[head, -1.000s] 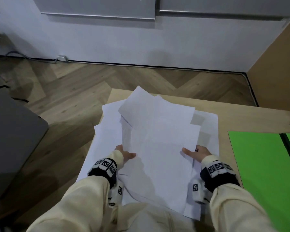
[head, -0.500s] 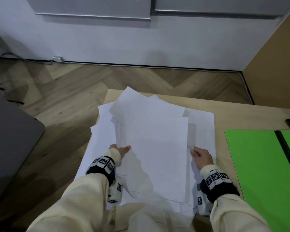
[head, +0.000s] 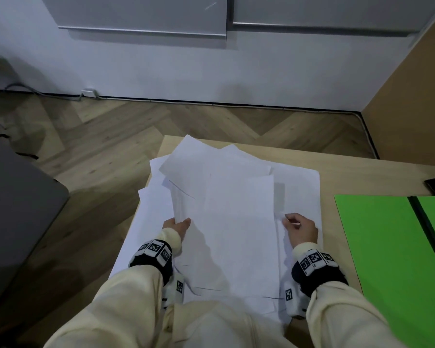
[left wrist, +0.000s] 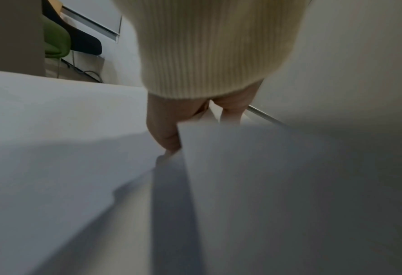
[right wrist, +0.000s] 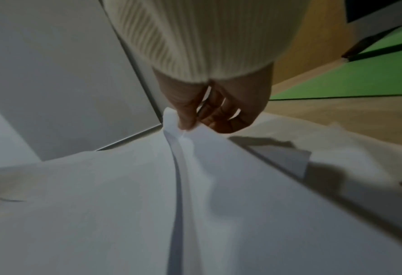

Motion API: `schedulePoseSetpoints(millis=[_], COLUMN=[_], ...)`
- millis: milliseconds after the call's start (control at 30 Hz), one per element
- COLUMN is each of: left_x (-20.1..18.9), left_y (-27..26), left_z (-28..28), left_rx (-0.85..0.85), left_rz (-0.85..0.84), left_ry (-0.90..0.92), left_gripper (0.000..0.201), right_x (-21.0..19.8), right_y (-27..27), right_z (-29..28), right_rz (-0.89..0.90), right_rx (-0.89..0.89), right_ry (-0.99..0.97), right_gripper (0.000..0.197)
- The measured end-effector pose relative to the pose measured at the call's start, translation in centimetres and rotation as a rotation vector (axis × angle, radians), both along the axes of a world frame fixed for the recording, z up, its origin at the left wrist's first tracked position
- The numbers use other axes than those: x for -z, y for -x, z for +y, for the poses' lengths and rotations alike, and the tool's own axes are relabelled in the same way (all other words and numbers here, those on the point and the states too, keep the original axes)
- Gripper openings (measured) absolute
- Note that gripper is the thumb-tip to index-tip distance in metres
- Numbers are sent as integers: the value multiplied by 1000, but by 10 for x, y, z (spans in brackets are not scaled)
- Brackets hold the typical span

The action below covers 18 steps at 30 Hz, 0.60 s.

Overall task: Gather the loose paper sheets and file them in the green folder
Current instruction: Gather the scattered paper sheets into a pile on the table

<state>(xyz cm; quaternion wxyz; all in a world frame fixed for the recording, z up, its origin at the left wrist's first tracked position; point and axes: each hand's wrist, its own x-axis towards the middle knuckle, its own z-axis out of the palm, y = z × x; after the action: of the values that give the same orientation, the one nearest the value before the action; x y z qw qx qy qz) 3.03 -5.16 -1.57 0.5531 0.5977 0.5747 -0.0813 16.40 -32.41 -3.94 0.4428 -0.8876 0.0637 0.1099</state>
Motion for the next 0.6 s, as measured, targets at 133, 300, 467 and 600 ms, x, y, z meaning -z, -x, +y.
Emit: schedulePoseSetpoints(millis=[133,300,467,600], left_x=[3,2,1,0], left_y=[2,0,-1,0], left_z=[2,5,11,6], left_rx=[-39,-7,88,22], left_rz=[-12,25,99,46], left_ry=[4,12,8,4], left_gripper=[42,41,38,30], right_x=[-13,-17,-18,2], right_y=[-6,-2,4,20], right_z=[-5,-21,-35,-19], right_rz=[-171,-141,-111,255], right_rx=[186,197,589,232], right_ry=[74,116,21,-100], right_gripper=[17,22,25,10])
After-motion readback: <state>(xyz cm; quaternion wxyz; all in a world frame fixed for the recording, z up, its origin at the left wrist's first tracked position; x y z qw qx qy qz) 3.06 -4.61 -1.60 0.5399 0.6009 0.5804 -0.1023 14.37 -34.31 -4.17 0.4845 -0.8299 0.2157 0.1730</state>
